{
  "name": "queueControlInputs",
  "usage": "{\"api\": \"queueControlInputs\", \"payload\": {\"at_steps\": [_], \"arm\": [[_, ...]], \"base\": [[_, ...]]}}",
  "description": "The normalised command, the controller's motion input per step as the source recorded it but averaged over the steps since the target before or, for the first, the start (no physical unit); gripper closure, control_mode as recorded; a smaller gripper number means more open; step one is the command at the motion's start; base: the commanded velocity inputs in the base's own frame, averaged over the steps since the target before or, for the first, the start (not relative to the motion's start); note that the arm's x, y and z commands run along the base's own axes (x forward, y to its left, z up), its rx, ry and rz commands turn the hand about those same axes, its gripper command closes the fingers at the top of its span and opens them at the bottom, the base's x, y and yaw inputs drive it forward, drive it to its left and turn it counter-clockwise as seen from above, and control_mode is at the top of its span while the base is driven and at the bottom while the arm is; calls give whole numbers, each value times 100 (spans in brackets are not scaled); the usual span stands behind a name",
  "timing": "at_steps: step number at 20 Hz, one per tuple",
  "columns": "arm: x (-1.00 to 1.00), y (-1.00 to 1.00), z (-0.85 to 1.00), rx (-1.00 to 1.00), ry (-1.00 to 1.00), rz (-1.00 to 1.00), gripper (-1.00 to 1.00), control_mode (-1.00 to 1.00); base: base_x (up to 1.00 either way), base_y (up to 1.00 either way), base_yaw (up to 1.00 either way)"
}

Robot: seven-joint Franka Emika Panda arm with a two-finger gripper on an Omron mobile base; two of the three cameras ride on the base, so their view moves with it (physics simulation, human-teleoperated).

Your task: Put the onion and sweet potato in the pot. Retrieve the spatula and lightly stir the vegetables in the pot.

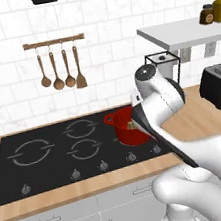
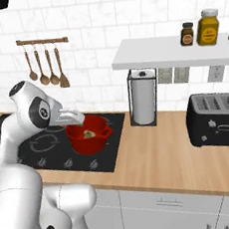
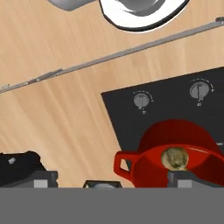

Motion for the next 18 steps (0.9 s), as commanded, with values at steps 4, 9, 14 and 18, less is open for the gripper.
{"api": "queueControlInputs", "payload": {"at_steps": [4, 9, 14, 18], "arm": [[2, 0, -3, 11, 11, 8, -100, -100], [2, 1, -17, 7, 6, 4, -100, -100], [0, 4, -3, 2, 2, 1, -100, 100], [0, 0, 0, 0, 0, 0, -100, 100]], "base": [[0, 0, 0], [0, 0, 0], [-15, 44, 7], [-11, 98, 6]]}}
